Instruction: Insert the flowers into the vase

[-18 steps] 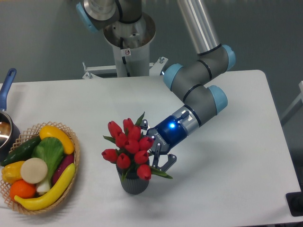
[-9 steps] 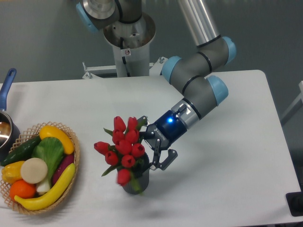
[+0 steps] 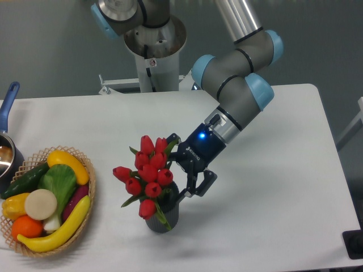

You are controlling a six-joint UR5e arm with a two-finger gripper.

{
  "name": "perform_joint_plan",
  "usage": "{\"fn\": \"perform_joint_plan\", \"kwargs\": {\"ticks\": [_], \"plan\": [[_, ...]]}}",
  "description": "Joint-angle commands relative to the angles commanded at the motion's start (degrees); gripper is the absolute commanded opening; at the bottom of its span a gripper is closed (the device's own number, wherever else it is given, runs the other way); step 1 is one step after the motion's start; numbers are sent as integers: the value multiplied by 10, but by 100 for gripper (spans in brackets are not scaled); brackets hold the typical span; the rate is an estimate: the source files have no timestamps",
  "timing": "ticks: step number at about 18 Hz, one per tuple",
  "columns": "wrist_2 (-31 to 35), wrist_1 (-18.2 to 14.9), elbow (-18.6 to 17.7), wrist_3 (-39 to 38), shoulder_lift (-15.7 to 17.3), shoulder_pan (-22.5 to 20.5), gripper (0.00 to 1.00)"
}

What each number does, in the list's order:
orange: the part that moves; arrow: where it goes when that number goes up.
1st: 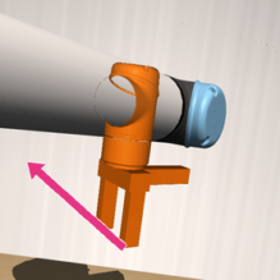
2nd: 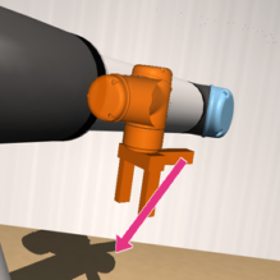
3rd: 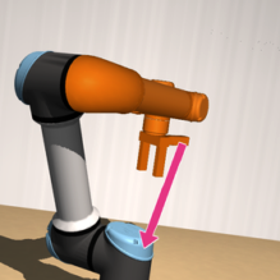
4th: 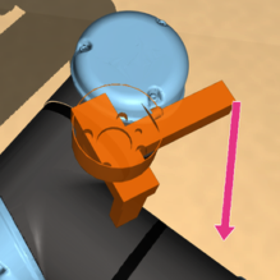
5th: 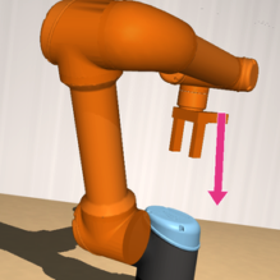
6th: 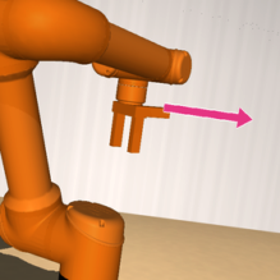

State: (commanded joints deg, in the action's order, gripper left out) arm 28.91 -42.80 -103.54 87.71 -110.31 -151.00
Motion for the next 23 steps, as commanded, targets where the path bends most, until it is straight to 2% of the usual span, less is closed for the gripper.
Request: {"fn": "perform_joint_plan", "kwargs": {"ticks": [4, 7, 11, 17, 20, 22, 23], "plan": [[12, 0, 6, 6, 4, -2, 100], [51, -1, 5, 6, 23, -13, 100], [75, -4, -7, -3, 66, -27, 100], [230, -10, -19, -3, 122, -52, 100], [246, -11, -11, -17, 162, -61, 100], [288, -14, -2, -18, 189, -77, 100], [307, -20, 2, -17, 192, -83, 100]]}}
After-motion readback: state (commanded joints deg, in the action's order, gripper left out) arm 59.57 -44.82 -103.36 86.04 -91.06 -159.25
